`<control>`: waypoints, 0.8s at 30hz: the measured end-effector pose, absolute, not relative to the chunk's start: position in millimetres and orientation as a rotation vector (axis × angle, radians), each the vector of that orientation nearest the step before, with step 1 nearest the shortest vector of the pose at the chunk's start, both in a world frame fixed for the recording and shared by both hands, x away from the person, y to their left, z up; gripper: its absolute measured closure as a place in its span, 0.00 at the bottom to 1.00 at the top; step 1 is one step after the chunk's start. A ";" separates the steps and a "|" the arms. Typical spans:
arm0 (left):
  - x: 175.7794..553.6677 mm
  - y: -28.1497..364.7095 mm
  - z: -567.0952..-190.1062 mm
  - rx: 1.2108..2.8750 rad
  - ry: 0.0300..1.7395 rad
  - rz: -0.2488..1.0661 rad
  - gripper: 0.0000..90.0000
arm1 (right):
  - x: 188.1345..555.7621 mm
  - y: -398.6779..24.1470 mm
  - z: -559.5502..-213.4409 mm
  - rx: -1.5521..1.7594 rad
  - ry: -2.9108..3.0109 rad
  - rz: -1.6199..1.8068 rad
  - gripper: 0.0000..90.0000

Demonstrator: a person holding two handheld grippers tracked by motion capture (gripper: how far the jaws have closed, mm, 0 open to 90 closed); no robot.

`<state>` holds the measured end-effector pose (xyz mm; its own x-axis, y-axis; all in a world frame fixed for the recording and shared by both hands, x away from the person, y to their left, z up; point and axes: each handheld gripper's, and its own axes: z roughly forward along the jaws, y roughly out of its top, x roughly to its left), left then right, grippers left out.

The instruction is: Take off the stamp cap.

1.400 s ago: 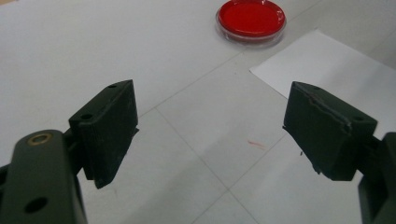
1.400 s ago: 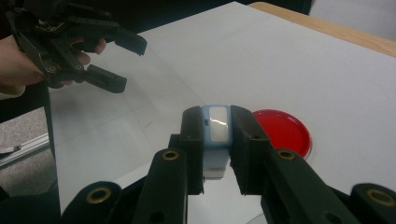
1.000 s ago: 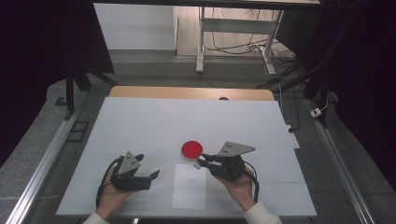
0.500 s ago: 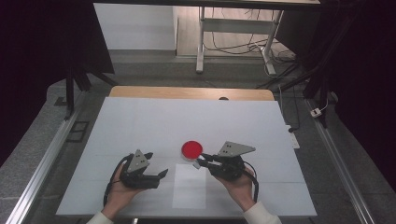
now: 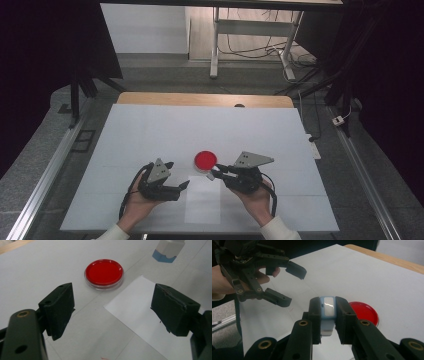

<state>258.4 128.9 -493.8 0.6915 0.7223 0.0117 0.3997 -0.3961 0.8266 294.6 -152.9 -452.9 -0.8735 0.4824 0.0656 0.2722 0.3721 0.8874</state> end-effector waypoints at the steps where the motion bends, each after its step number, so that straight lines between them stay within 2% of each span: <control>1: 258.4 127.7 -493.5 2.031 0.859 0.468 0.21 | 294.5 -152.7 -452.9 0.676 2.425 1.508 0.84; 24: 263.5 103.4 -494.1 2.079 0.806 0.428 0.21 | 293.4 -150.1 -453.4 0.677 2.410 1.507 0.84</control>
<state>263.5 103.4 -494.1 0.7345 0.6785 0.0124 0.3897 -0.4367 0.8108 293.4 -150.1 -453.4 -0.8699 0.4900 0.0563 0.2653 0.3685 0.8909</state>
